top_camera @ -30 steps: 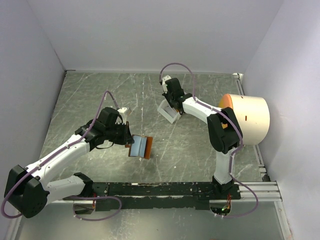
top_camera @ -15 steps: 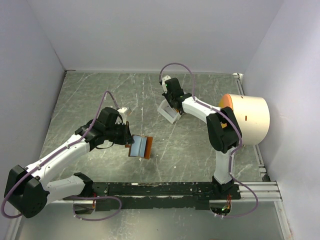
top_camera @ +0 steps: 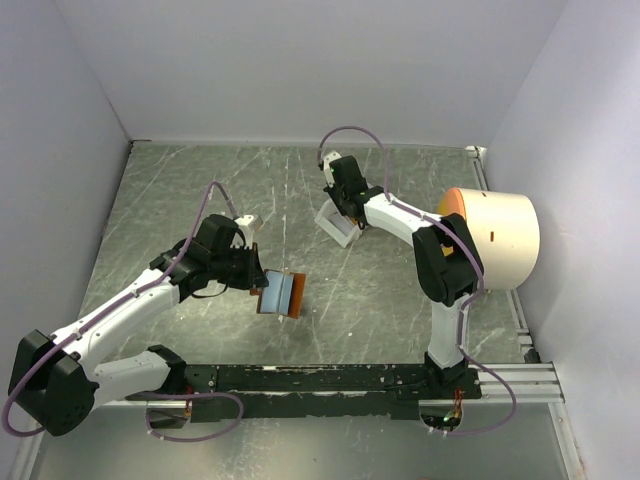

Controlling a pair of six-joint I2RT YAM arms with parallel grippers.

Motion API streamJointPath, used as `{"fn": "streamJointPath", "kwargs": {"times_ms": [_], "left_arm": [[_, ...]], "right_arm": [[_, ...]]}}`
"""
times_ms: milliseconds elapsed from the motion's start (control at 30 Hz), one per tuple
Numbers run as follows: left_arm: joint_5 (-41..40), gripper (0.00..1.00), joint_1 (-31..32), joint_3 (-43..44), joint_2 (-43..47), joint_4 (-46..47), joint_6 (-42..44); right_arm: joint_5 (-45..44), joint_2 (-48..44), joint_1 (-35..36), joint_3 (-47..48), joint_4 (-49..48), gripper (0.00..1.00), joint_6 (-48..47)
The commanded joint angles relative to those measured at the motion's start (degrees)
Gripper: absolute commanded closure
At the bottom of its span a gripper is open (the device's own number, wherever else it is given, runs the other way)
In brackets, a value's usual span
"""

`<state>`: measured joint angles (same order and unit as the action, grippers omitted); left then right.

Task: Put the credit cards into the card holder
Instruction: Pick up the credit card from the storage box.

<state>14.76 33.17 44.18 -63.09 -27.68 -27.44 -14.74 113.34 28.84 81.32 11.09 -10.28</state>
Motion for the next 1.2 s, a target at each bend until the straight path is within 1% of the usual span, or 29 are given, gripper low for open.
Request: {"fn": "streamJointPath", "kwargs": {"times_ms": [0,67,100,233,367,533,767,900,1167], "left_arm": [[0.4,0.91,-0.5,-0.3,0.8,1.6,-0.2],[0.3,0.91,-0.4,-0.3,0.9,1.6,-0.2],[0.3,0.91,-0.5,-0.3,0.8,1.5,-0.2],[0.5,0.91,-0.4,-0.3,0.7,1.7,-0.2],[0.3,0.91,-0.4,-0.4,0.8,1.6,-0.3],[0.3,0.90,-0.4,-0.5,0.6,1.8,-0.4],[0.2,0.90,-0.5,-0.6,0.6,1.9,-0.4],[0.3,0.90,-0.5,-0.6,0.4,1.9,-0.4],[0.1,0.90,-0.4,-0.9,0.2,2.5,-0.9]], "right_arm": [[-0.6,0.2,-0.3,-0.5,-0.7,1.00,0.0],[0.2,-1.9,-0.3,-3.4,-3.8,1.00,0.1],[0.2,-2.3,-0.3,-3.6,-3.8,1.00,0.4],[-3.9,-2.0,-0.3,-1.4,-1.0,1.00,1.1],[-7.1,-4.2,-0.1,-1.1,0.1,1.00,2.5],[-8.0,-5.9,0.8,-1.2,0.8,1.00,2.5],[-4.1,-3.7,0.9,-1.1,1.4,1.00,4.3],[-3.7,-4.0,0.9,-0.3,1.7,1.00,4.7],[-9.6,-4.9,2.7,4.4,8.7,1.00,5.9]]}}
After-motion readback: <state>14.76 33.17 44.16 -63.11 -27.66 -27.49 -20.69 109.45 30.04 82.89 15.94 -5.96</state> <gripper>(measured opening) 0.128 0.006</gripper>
